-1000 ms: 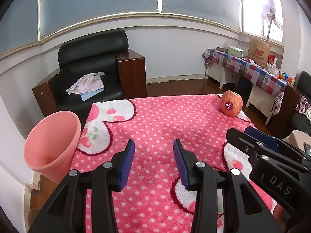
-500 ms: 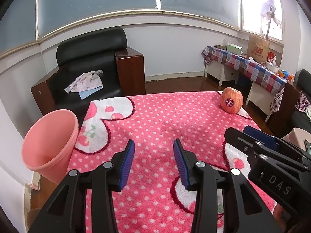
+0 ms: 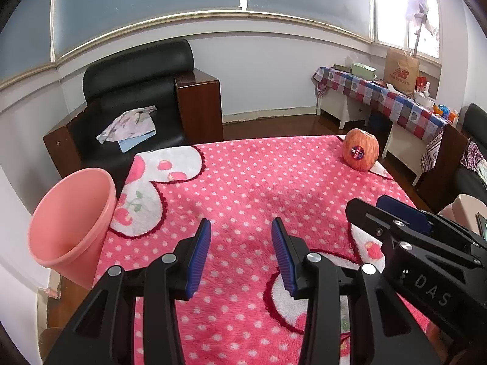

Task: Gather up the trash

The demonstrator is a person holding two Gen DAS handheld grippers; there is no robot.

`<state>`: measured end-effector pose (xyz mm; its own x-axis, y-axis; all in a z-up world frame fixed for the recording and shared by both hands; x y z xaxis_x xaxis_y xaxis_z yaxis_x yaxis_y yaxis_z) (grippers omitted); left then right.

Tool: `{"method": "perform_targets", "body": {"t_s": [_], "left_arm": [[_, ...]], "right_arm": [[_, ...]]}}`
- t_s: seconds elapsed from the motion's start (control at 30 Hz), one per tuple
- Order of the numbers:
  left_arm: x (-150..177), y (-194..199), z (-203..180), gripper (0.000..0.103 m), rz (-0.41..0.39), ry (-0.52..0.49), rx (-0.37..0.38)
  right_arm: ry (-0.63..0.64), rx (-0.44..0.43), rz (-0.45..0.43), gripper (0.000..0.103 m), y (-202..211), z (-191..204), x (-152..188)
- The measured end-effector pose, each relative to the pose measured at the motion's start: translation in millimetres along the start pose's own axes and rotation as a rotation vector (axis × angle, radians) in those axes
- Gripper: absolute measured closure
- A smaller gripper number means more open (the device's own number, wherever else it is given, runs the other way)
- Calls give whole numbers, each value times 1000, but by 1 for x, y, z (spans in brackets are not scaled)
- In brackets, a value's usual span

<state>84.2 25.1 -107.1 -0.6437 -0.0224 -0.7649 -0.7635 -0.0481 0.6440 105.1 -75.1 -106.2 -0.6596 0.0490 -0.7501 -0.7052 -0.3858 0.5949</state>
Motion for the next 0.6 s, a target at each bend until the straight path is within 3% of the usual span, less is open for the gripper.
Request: {"method": "perform_targets", "body": {"t_s": [0.6], "left_arm": [[3, -12, -4, 62, 25, -17, 24]], "right_arm": [[-9, 28, 25, 59, -12, -7, 1]]}}
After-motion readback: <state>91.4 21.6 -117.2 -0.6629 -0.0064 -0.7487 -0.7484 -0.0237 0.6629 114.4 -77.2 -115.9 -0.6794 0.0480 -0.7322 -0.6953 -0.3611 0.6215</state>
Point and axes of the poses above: each gripper's, at about its wrist camera, not at the fingertips, and y roughly against the way its jaws point, z to its left, x to its underside, the point moved 9 cm from there along -y, roughly the way its jaws point, and after that the axes turned 2 degrees about x, right-handed, at the moved point
